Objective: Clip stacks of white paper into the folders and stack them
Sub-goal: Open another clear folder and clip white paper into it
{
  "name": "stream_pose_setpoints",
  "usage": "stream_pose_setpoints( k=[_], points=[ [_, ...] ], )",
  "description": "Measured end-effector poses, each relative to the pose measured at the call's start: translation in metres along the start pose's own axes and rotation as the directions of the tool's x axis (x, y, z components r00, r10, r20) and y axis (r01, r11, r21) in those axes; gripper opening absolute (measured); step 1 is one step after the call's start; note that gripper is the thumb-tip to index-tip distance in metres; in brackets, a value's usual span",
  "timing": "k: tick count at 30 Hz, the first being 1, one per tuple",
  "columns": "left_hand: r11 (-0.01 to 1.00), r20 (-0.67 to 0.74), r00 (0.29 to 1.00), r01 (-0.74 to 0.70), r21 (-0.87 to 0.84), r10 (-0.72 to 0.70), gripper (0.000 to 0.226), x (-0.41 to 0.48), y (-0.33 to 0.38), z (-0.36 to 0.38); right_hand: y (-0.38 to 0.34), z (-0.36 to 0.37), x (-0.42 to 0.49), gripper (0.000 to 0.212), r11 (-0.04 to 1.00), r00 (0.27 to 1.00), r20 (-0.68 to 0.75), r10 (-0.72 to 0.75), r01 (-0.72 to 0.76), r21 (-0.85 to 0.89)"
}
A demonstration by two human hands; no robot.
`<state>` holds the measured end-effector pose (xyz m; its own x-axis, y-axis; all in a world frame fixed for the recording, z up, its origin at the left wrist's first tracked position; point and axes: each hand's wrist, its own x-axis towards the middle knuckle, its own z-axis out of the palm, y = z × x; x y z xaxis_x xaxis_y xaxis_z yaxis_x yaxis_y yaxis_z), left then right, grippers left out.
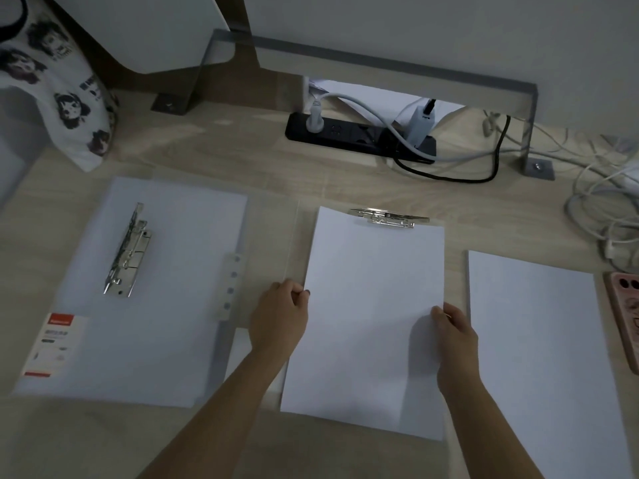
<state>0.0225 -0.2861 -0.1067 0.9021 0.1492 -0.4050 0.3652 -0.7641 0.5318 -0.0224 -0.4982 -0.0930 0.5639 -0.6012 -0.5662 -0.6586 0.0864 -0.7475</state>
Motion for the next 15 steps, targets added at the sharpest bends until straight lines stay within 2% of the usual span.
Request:
stream_pose_setpoints(
  k=[5,15],
  points=[
    [0.998,0.005,0.999,0.054,0.011,-0.054,0.017,0.003,0.002,-0.001,-0.003,0.012,0.001,0.024,0.999,0.997,-0.074,-0.031,0.028,-0.03],
    [0.998,0.011,1.0,0.01,0.059,-0.011,0.017,0.004,-0.002,-0.002,-0.004,0.011,0.003,0.012,0.992,0.999,-0.015,-0.049,0.047,-0.115]
  ],
)
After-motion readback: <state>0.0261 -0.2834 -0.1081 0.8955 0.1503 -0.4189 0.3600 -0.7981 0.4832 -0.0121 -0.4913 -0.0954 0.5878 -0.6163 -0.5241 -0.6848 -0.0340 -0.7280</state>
